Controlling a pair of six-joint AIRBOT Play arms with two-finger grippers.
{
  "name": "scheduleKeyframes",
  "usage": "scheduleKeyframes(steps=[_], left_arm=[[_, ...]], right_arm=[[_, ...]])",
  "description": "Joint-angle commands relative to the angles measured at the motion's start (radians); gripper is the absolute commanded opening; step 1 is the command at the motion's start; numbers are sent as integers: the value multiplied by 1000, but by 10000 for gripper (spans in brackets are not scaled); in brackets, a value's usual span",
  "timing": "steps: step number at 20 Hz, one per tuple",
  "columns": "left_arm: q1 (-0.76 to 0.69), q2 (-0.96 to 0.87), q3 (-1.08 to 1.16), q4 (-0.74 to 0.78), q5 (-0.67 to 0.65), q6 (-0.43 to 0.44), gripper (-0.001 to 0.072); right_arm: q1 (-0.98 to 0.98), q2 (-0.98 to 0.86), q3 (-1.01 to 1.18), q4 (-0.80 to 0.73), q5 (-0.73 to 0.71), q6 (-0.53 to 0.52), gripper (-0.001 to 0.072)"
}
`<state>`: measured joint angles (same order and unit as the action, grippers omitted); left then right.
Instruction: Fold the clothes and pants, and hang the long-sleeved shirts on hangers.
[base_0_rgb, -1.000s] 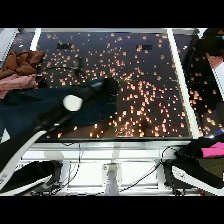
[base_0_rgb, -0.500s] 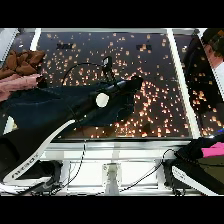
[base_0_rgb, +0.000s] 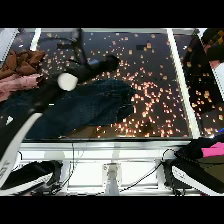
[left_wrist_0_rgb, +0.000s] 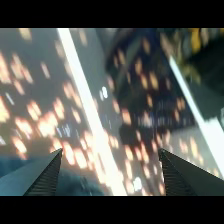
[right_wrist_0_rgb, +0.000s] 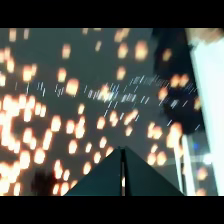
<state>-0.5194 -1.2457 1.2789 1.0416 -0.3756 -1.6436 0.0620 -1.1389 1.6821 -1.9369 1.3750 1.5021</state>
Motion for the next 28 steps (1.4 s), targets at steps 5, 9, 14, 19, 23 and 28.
scheduleKeyframes(steps=[5, 9, 14, 19, 23, 28], left_arm=[[197, 296, 1, 7, -60, 40, 701], [209, 349, 0, 74, -60, 39, 700], [209, 350, 0, 77, -60, 40, 701], [209, 350, 0, 85, -60, 40, 700], [209, 350, 0, 85, -60, 40, 700], [209, 344, 0, 89, -60, 40, 700]], right_arm=[[1, -5, -554, 510, -121, -296, 163], [1, -5, -792, 866, -301, -470, 243], [1, -37, -877, 1072, -417, -509, 439], [70, -189, -877, 1088, -445, -509, 523], [123, -290, -869, 1088, -516, -509, 566], [171, -395, -734, 1067, -537, -427, 581]])
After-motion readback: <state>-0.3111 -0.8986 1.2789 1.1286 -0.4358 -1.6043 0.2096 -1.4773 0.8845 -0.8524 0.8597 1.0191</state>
